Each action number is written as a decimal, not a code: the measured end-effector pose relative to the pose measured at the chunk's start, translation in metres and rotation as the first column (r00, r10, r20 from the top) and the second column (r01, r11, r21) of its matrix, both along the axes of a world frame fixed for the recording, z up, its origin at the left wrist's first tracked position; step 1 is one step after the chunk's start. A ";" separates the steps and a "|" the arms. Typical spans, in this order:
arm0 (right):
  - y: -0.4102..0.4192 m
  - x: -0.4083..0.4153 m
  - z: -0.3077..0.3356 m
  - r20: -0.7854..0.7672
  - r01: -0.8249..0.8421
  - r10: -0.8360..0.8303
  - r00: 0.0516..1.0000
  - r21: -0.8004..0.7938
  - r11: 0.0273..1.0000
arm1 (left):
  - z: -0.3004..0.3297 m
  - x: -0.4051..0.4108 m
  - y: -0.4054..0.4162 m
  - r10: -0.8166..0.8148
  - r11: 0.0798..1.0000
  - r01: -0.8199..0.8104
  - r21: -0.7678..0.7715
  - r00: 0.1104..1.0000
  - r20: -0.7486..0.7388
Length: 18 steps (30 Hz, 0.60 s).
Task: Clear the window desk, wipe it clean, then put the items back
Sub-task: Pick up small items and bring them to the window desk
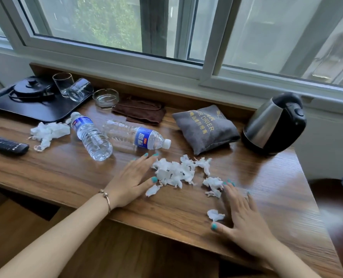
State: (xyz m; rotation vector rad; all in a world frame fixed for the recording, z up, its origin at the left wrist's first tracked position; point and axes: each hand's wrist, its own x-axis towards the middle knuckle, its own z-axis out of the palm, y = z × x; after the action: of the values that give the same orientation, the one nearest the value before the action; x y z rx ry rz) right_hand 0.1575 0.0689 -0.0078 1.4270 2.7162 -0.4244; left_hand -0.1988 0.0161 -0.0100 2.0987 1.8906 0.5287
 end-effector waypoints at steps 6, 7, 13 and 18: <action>0.005 -0.066 -0.009 0.039 0.073 -0.075 0.996 0.048 0.996 | -0.006 0.050 0.031 -0.099 0.995 0.099 -0.029 0.995 -0.002; 0.007 -0.074 -0.010 0.042 0.058 -0.059 0.997 0.045 0.997 | -0.008 0.055 0.034 -0.116 0.992 0.115 -0.043 0.993 -0.008; 0.023 -0.055 -0.005 -0.160 0.120 -0.105 0.982 0.085 0.989 | -0.005 0.041 0.024 -0.099 0.994 0.094 0.057 0.991 0.086; 0.055 -0.061 0.006 -0.457 0.285 -0.297 0.838 -0.097 0.954 | -0.006 0.047 0.015 0.053 0.998 -0.045 -0.040 0.969 0.241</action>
State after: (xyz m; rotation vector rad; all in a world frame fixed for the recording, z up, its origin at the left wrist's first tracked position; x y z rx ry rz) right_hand 0.0965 0.1242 -0.0015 1.9659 2.8106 -0.9304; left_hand -0.1519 0.0308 -0.0161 1.8745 1.8021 0.7227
